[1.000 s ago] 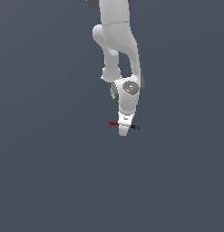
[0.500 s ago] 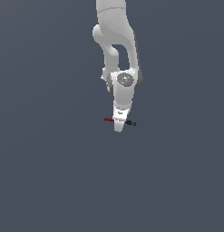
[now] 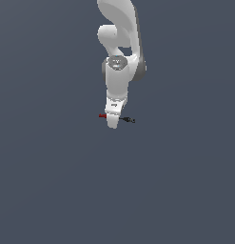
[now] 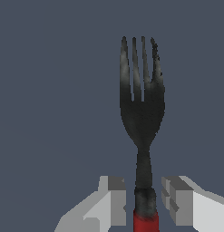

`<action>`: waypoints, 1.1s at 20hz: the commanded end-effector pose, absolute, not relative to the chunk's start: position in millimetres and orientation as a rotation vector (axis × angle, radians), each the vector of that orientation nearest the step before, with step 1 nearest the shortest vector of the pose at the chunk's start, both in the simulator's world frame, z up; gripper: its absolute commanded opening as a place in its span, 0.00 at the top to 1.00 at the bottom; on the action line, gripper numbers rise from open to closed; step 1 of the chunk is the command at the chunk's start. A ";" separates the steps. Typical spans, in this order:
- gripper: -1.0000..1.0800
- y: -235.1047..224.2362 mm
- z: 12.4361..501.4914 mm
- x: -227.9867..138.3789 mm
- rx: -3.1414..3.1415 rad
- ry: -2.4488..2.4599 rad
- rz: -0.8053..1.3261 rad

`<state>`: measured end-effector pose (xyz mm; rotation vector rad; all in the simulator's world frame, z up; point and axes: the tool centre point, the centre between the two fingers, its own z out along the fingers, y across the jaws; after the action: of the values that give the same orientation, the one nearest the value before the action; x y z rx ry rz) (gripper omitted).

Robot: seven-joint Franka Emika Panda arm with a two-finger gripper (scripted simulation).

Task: Pick up the object and move it to a goal position.

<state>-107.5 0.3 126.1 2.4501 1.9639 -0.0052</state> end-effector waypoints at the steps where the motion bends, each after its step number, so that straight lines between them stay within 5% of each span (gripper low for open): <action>1: 1.00 -15.3 149.8 -109.6 2.450 1.965 -0.002; 22: 1.00 -154.7 355.0 -123.5 2.455 1.964 0.005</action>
<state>-122.0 -144.3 339.9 2.4543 1.9644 0.0058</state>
